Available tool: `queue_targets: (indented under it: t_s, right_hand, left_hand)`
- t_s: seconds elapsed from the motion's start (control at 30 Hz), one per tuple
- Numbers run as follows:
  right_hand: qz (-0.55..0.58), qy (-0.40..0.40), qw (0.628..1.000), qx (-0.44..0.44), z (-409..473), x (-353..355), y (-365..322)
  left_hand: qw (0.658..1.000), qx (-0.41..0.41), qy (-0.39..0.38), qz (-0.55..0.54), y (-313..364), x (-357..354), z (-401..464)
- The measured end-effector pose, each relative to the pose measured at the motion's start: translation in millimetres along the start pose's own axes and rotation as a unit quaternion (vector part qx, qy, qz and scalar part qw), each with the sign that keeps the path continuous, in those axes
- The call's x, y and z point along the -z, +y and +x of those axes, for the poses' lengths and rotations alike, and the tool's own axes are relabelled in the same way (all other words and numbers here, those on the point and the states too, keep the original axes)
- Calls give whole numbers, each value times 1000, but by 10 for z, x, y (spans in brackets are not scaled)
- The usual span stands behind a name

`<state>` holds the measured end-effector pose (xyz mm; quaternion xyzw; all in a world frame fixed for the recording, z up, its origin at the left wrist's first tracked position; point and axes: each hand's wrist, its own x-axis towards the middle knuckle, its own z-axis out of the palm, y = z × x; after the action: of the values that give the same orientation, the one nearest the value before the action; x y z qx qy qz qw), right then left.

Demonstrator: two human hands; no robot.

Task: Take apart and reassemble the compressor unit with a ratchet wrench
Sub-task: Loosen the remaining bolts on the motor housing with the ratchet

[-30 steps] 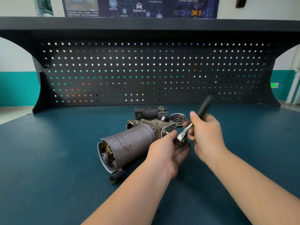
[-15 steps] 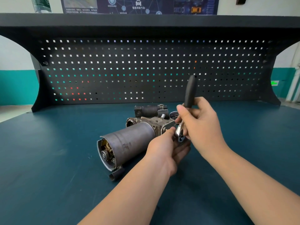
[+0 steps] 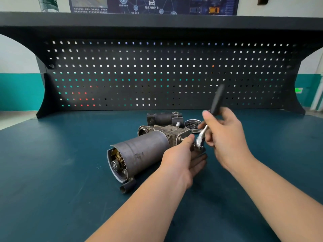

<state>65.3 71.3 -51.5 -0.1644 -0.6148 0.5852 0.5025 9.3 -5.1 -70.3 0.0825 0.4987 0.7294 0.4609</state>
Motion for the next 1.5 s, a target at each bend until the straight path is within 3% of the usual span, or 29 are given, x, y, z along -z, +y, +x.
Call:
queue_targets:
  t_s: [0.07, 0.17, 0.27, 0.3, 0.37, 0.43, 0.47, 0.57, 0.67, 0.73, 0.83, 0.93, 1.03, 1.1, 1.17, 1.27, 1.33, 1.4, 1.47, 1.5]
  right_hand:
    - [-83, -70, 991, 84, -53, -5, -65]
    - [-104, -74, 988, 89, -71, -24, -71]
    - [28, 21, 998, -59, 26, -3, 3]
    - [97, 61, 983, -144, 51, 16, 36]
    - [233, 122, 917, -299, 61, 54, 106]
    - [323, 154, 858, -368, 48, 67, 155]
    - [324, 150, 859, -366, 41, 59, 170]
    - [229, 103, 932, -260, 60, 24, 139]
    - [60, -2, 997, -52, 33, 19, -6]
    - [-43, -68, 995, 57, -29, 9, -64]
    - [-82, -78, 990, 89, -52, -10, -49]
    - [36, 15, 998, -42, 45, 21, 58]
    - [180, 94, 950, -238, 90, 61, 196]
    - [216, 107, 929, -280, 91, 64, 220]
    - [195, 88, 952, -218, 87, 56, 181]
    - [31, -4, 999, 9, 5, 32, 43]
    - [-115, -79, 978, 154, -83, 8, -3]
    - [-234, -114, 936, 238, -153, -24, -4]
    - [-268, -111, 923, 254, -189, -58, -11]
    - [-239, -102, 936, 236, -193, -71, -22]
  left_hand:
    - [1000, -1, -2, 1, 1, 7, 3]
    - [1000, 0, -2, -7, 13, 12, 0]
    - [1000, -13, 1, -13, 13, 2, 3]
    - [1000, -16, 3, -13, 10, -3, 4]
    - [1000, -17, 10, -4, 1, -7, 15]
    - [1000, -13, 15, 1, -5, -7, 26]
    - [1000, -9, 13, 1, -5, -7, 27]
    - [1000, 1, -5, 8, -2, -10, 20]
    - [1000, -2, -8, 11, -7, 0, 21]
    - [1000, -3, -9, 14, -2, 5, 16]
    - [1000, -3, -9, 6, 13, 7, 2]
    - [1000, -14, -11, 9, 8, 14, 9]
    - [999, -24, -6, 31, -18, 13, 38]
    - [999, -26, 0, 37, -27, 15, 50]
    - [999, -22, -1, 34, -22, 14, 43]
    - [1000, -20, -8, 19, -9, -1, 22]
    - [1000, -18, -18, 7, 4, -8, -3]
    - [999, -18, -33, -8, 23, -5, -28]
    - [999, -18, -38, -13, 32, 1, -33]
    - [999, -19, -35, -11, 28, 1, -26]
